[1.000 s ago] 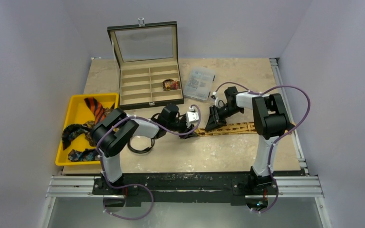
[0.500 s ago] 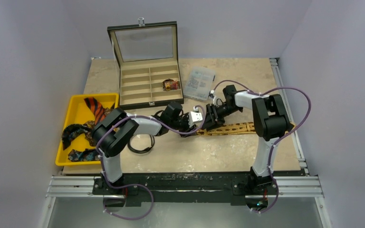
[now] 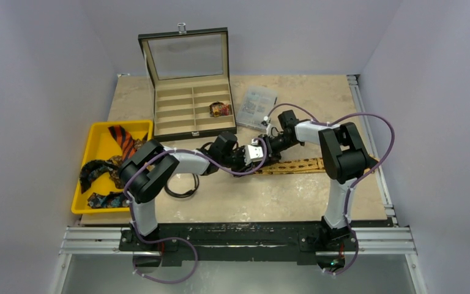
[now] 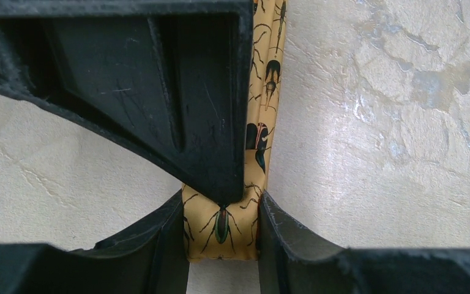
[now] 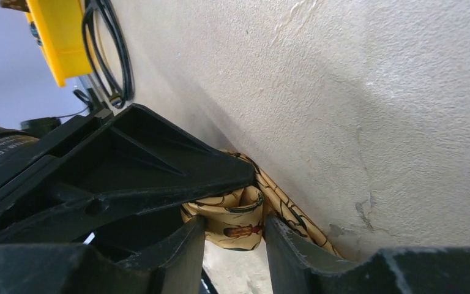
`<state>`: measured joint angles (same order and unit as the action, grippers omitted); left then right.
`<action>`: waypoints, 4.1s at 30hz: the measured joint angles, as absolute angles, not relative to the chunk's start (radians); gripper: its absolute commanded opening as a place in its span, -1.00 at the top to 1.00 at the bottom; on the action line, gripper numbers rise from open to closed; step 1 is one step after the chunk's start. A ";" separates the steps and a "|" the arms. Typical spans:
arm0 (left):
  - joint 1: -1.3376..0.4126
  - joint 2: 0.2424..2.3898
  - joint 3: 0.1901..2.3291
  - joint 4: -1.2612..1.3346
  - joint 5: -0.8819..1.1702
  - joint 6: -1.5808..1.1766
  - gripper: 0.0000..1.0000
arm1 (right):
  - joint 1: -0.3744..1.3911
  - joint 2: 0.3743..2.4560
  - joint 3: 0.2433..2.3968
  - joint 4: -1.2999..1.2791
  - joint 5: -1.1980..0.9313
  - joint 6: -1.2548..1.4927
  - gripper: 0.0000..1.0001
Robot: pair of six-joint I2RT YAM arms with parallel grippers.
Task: Roll the ties
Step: Roll the tie at the center of the board.
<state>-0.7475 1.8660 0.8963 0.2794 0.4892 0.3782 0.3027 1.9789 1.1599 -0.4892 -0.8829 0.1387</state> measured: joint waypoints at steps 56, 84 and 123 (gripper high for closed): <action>-0.723 2.102 0.718 1.135 0.641 0.075 0.59 | 0.291 2.060 1.228 -0.625 -0.807 0.043 1.00; -0.780 1.943 1.016 0.207 0.511 0.412 0.82 | 0.207 1.913 1.154 -0.609 -0.918 0.048 0.10; -0.785 1.946 1.044 0.162 0.499 0.416 -0.03 | 0.227 1.984 1.157 -0.609 -0.985 0.022 1.00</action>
<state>-0.7853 1.9461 1.0435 0.1623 0.4988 0.4164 0.2268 1.9842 1.1572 -0.6090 -0.9852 0.0223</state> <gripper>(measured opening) 0.395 0.011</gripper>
